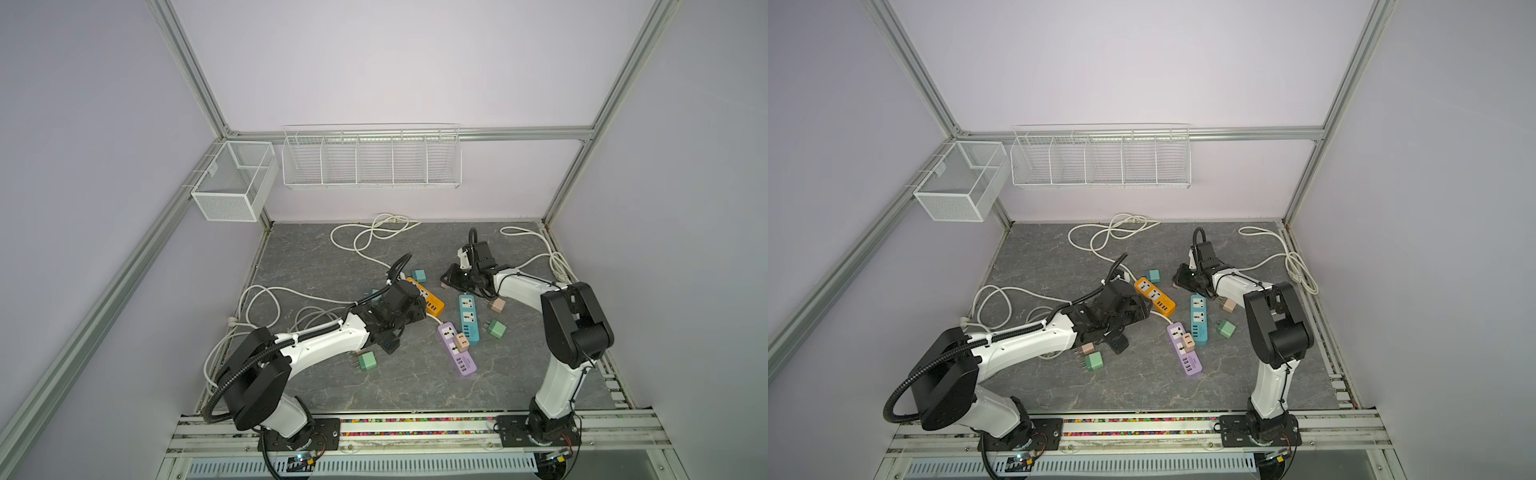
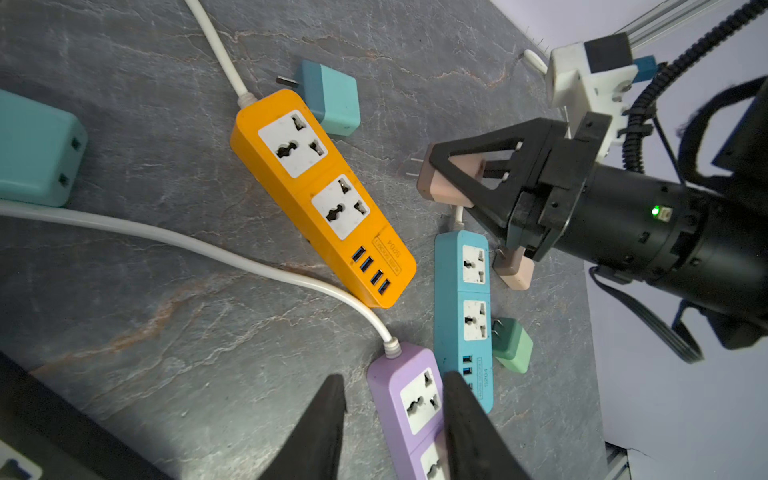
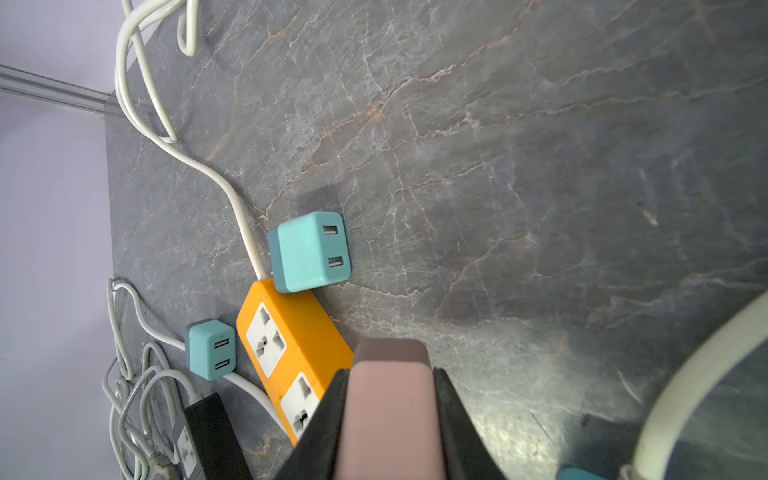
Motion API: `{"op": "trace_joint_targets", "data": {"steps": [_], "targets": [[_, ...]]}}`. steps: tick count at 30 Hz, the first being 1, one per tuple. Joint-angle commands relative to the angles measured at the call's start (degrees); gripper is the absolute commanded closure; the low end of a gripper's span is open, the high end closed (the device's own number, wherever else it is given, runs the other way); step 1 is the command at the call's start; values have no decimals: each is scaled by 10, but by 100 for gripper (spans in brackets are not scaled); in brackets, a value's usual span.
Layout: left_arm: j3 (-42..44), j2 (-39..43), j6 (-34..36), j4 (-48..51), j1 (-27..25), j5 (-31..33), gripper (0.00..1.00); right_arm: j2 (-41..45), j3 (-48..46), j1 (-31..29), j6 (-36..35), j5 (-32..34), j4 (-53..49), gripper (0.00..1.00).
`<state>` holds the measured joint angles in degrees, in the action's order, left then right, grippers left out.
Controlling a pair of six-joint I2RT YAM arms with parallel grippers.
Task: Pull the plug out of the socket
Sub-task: 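Carry the beige adapter beside the blue strip, set it down, open right gripper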
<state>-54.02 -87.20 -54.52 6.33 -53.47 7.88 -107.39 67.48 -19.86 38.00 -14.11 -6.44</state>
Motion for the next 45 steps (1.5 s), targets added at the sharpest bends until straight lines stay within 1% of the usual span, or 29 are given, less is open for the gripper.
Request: {"op": "trace_joint_targets", "data": {"steps": [1, 8, 15, 24, 32, 36, 45], "targets": [[8, 6, 9, -6, 6, 2, 58, -22, 19, 4, 11, -7, 23, 74], [13, 0, 2, -8, 13, -6, 56, -57, 41, 8, 7, -7, 20, 72], [13, -7, 1, -10, 17, -15, 56, -73, 45, 12, -2, -1, 13, 69], [13, -15, 2, -16, 21, -27, 56, -72, 44, 23, -10, 8, -7, 56], [5, -12, 9, 0, 23, -36, 56, -43, 46, 27, -27, 26, -31, 38], [5, -11, 8, 1, 23, -37, 55, -20, 44, 26, -38, 36, -46, 31], [12, -16, -14, -18, 23, -71, 54, 46, 33, 25, -65, 33, -99, 26]]}}
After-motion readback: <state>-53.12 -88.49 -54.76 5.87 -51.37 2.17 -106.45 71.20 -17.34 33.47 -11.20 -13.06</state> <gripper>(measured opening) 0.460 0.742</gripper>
